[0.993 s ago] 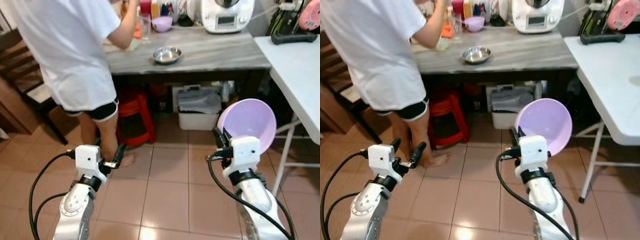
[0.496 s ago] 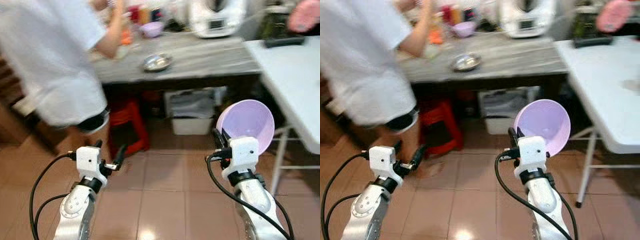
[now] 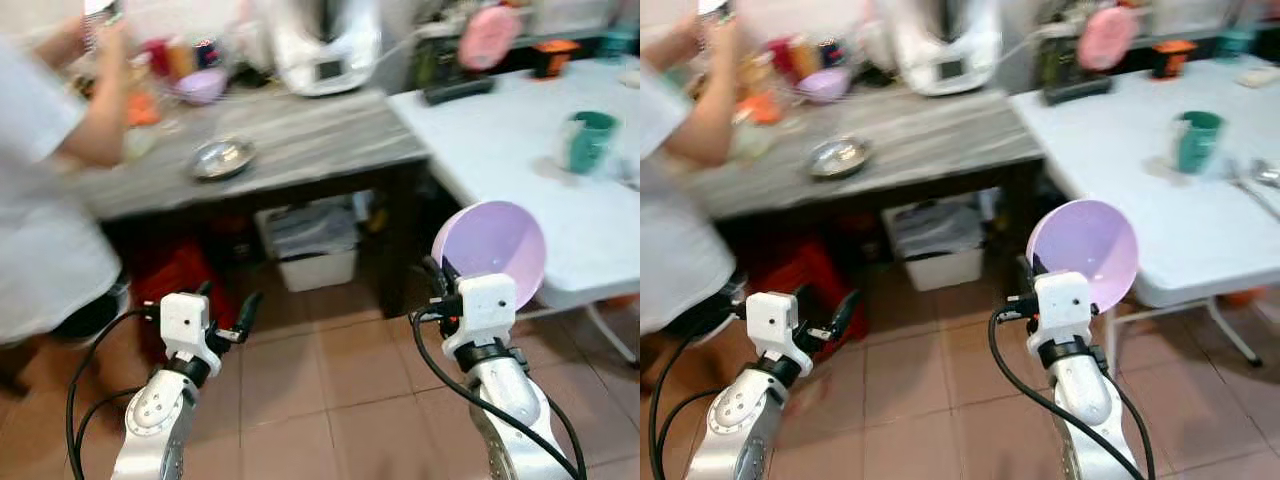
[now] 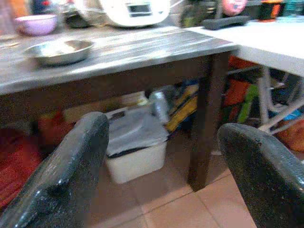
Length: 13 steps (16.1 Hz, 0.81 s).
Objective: Setting the table
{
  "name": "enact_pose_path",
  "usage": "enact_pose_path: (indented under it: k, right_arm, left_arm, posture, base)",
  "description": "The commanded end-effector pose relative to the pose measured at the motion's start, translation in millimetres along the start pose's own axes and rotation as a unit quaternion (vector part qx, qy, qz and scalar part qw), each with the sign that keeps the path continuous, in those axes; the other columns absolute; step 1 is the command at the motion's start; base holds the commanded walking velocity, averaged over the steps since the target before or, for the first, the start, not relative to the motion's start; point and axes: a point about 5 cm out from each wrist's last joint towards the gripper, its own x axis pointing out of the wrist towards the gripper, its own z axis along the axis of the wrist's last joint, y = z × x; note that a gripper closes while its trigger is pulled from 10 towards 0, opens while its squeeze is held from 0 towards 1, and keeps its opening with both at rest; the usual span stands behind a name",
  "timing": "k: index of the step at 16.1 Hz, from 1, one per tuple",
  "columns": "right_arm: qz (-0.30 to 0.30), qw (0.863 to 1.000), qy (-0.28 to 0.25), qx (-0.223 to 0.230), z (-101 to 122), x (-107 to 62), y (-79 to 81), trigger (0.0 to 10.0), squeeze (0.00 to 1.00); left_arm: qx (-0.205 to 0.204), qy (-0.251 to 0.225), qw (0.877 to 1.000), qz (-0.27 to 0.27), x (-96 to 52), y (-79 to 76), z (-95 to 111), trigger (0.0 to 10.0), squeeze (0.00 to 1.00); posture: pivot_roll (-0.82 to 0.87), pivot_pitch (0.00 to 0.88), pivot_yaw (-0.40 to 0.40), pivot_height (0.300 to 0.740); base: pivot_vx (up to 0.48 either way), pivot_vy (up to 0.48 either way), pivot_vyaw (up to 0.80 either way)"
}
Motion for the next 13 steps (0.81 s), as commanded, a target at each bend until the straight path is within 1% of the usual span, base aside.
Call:
enact_pose_path:
  k: [1,10,11,13]
  right_arm:
    - [-0.006,1.0,-0.003,-0.006,2.0,0.0,-3.8,10.0,0.0]
    - [0.002,1.0,-0.007,-0.013,3.3,0.9,-2.5,10.0,0.0]
    - [0.003,1.0,-0.008,-0.013,3.4,0.9,-2.3,10.0,0.0]
    - [0.005,1.0,-0.009,-0.008,3.7,0.9,-1.1,10.0,0.0]
  left_arm:
    - [-0.001,-0.002,1.0,-0.005,1.3,-2.7,1.6,10.0,0.0]
    - [-0.006,0.003,1.0,-0.007,3.6,-4.9,-0.1,10.0,0.0]
    - [-0.006,0.003,1.0,-0.007,3.6,-5.0,-0.2,10.0,0.0]
    - [-0.003,0.007,1.0,0.005,3.8,-3.4,-1.5,10.0,0.0]
  posture:
    - [-0.13,0.01,0.115,0.74]
    - [-0.13,0.01,0.113,0.74]
    - [-0.13,0.01,0.113,0.74]
    - [-0.13,0.011,0.111,0.74]
  base:
    - [0.319,0.0,0.0]
    - [0.303,0.0,0.0]
    - [0.24,0.0,0.0]
    - [0.0,0.0,0.0]
